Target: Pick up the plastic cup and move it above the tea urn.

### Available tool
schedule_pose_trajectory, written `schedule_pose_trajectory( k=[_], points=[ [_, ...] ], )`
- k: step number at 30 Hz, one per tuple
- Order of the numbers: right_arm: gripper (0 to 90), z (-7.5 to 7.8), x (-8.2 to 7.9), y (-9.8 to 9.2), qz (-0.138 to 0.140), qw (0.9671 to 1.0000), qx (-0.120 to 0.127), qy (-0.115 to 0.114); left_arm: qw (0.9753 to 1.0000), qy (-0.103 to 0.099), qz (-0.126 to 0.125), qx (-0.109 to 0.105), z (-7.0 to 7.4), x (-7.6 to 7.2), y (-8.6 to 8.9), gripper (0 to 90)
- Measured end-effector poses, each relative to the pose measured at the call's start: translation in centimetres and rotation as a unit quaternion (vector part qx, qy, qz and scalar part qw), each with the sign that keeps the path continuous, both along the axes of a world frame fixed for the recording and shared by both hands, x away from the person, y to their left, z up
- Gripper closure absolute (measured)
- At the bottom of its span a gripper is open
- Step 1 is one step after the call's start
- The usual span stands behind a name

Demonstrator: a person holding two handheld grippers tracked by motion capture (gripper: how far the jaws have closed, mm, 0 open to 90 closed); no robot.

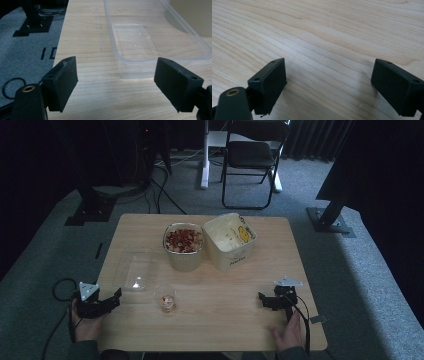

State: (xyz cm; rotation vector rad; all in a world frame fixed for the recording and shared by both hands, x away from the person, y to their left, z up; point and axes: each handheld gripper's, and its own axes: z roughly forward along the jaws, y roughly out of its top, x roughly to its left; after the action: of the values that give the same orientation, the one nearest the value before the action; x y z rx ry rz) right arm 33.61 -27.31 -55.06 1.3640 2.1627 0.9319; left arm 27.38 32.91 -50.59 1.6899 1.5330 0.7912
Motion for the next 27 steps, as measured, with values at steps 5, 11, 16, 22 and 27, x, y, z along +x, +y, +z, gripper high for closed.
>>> schedule_pose_trajectory(
  k=[5,11,16,22,27],
  points=[
    [12.5,0.0,0.0,0.0,0.0,1.0,0.0,0.0,1.0,-0.003,0.003,-0.003,0.1,-0.1,0.3,19.1],
    [12.5,0.0,0.0,0.0,0.0,1.0,0.0,0.0,1.0,0.001,0.004,0.003,0.2,0.0,0.3,19.1],
    [12.5,0.0,0.0,0.0,0.0,1.0,0.0,0.0,1.0,0.0,0.004,0.0,0.5,0.3,0.1,19.0],
    [12.5,0.0,-0.1,0.0,-0.003,1.0,0.0,0.0,0.9996,-0.002,-0.002,-0.029,1.2,0.7,0.4,18.0],
    [12.5,0.0,-0.1,0.0,-0.005,1.0,0.0,0.0,0.9994,0.002,-0.01,-0.034,1.6,1.2,0.2,17.4]
  ],
)
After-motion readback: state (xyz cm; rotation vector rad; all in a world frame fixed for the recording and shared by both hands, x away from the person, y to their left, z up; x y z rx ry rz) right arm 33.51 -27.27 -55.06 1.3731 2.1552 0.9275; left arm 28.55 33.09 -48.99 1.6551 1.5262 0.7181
